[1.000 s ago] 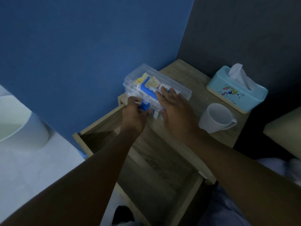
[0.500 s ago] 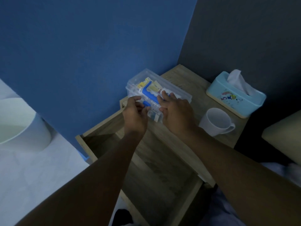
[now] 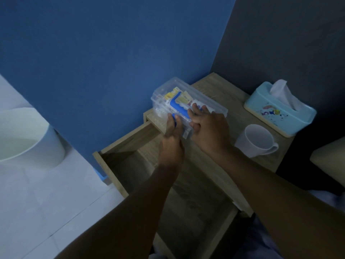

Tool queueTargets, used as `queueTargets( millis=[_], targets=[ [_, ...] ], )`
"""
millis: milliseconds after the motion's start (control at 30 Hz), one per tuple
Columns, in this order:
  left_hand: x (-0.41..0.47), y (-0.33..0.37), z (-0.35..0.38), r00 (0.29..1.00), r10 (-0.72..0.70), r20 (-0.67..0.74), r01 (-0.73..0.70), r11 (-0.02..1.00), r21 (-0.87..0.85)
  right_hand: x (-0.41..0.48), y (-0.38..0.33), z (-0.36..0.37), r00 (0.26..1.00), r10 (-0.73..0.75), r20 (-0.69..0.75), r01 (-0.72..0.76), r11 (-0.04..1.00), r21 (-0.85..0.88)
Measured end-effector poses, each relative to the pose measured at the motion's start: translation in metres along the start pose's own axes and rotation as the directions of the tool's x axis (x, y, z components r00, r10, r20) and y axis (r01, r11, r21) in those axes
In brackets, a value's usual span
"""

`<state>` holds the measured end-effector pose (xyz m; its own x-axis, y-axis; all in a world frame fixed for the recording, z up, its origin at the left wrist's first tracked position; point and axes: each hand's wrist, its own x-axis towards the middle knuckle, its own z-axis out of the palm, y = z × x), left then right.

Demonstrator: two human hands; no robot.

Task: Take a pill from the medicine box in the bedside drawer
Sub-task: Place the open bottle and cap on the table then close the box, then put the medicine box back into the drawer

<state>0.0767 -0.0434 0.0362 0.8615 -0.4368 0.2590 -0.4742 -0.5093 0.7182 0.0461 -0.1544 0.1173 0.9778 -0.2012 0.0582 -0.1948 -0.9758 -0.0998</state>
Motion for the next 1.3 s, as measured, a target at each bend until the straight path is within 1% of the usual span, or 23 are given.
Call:
queueTargets(
  millis=[33, 100, 133, 167, 233, 300, 333, 400, 467, 533, 567, 600, 633, 700, 733, 800, 867, 967, 1033, 1100, 1167, 1233, 1300],
  targets=[
    [-0.003, 0.002, 0.003, 1.000, -0.014, 0.004, 0.014, 0.998, -0.062, 0.000, 0.000, 0.000, 1.000, 0.000, -0.002, 0.000, 1.000, 0.006],
    [-0.008, 0.011, 0.008, 0.993, -0.111, 0.024, 0.114, 0.968, -0.224, 0.000, 0.001, 0.001, 1.000, 0.007, -0.015, -0.007, 1.000, 0.028],
    [-0.008, 0.015, 0.011, 0.986, -0.161, 0.047, 0.167, 0.944, -0.284, -0.001, 0.001, 0.002, 1.000, 0.014, -0.023, -0.013, 0.999, 0.039],
    [-0.008, 0.018, 0.014, 0.982, -0.181, 0.060, 0.191, 0.930, -0.315, -0.001, 0.001, 0.003, 0.999, 0.020, -0.030, -0.019, 0.999, 0.049],
    [-0.007, 0.022, 0.016, 0.986, -0.144, 0.081, 0.164, 0.918, -0.360, -0.001, 0.002, 0.005, 0.999, 0.025, -0.044, -0.022, 0.998, 0.067],
    [-0.006, 0.020, 0.011, 0.989, -0.091, 0.114, 0.133, 0.882, -0.452, -0.002, 0.002, 0.005, 0.999, 0.018, -0.050, -0.014, 0.997, 0.076],
    [-0.007, 0.017, 0.009, 0.991, -0.063, 0.118, 0.111, 0.882, -0.457, -0.002, 0.002, 0.004, 0.999, 0.013, -0.050, -0.009, 0.997, 0.076],
    [-0.009, 0.008, 0.005, 0.995, -0.061, 0.074, 0.084, 0.927, -0.365, -0.001, 0.004, 0.002, 0.999, 0.011, -0.051, -0.007, 0.996, 0.089],
    [-0.006, 0.004, -0.003, 0.991, -0.134, 0.025, 0.135, 0.942, -0.309, 0.001, 0.007, -0.001, 0.998, 0.027, -0.050, -0.019, 0.989, 0.148],
    [0.004, 0.003, -0.014, 0.984, -0.178, 0.012, 0.175, 0.947, -0.269, 0.004, 0.012, -0.009, 0.996, 0.079, -0.032, -0.067, 0.955, 0.289],
    [0.011, 0.003, -0.020, 0.979, -0.201, 0.017, 0.199, 0.950, -0.241, 0.005, 0.013, -0.014, 0.992, 0.118, -0.034, -0.096, 0.918, 0.385],
    [0.019, 0.003, -0.027, 0.973, -0.228, 0.019, 0.227, 0.947, -0.228, 0.005, 0.015, -0.019, 0.986, 0.153, -0.061, -0.109, 0.882, 0.458],
    [0.029, 0.003, -0.033, 0.966, -0.258, 0.017, 0.255, 0.939, -0.231, 0.005, 0.018, -0.022, 0.977, 0.186, -0.101, -0.113, 0.864, 0.491],
    [0.051, 0.006, -0.045, 0.948, -0.319, 0.003, 0.308, 0.914, -0.266, 0.003, 0.022, -0.024, 0.955, 0.255, -0.155, -0.155, 0.869, 0.471],
    [0.062, 0.006, -0.050, 0.931, -0.364, -0.007, 0.348, 0.895, -0.278, 0.003, 0.024, -0.023, 0.945, 0.294, -0.146, -0.201, 0.871, 0.447],
    [0.082, 0.007, -0.057, 0.902, -0.433, 0.000, 0.418, 0.871, -0.258, 0.005, 0.026, -0.019, 0.917, 0.391, -0.082, -0.324, 0.847, 0.420],
    [0.095, 0.003, -0.059, 0.904, -0.426, 0.033, 0.424, 0.886, -0.189, 0.007, 0.028, -0.014, 0.876, 0.482, -0.012, -0.435, 0.800, 0.413],
    [0.106, -0.005, -0.059, 0.897, -0.433, 0.086, 0.441, 0.889, -0.119, 0.011, 0.028, -0.005, 0.839, 0.542, 0.050, -0.515, 0.762, 0.392],
    [0.108, -0.012, -0.058, 0.887, -0.455, 0.080, 0.462, 0.878, -0.127, 0.013, 0.024, 0.000, 0.799, 0.592, 0.104, -0.569, 0.690, 0.447],
    [0.108, -0.018, -0.057, 0.870, -0.485, 0.081, 0.492, 0.854, -0.168, 0.016, 0.020, 0.005, 0.724, 0.672, 0.157, -0.636, 0.562, 0.529],
    [0.109, -0.022, -0.059, 0.841, -0.529, 0.108, 0.538, 0.804, -0.251, 0.018, 0.016, 0.005, 0.649, 0.736, 0.195, -0.674, 0.436, 0.597],
    [0.110, -0.023, -0.063, 0.810, -0.570, 0.141, 0.579, 0.737, -0.348, 0.017, 0.015, 0.004, 0.605, 0.765, 0.221, -0.655, 0.321, 0.684],
    [0.104, -0.022, -0.069, 0.795, -0.589, 0.144, 0.594, 0.708, -0.383, 0.009, 0.016, 0.002, 0.585, 0.767, 0.264, -0.612, 0.204, 0.764]
  ],
)
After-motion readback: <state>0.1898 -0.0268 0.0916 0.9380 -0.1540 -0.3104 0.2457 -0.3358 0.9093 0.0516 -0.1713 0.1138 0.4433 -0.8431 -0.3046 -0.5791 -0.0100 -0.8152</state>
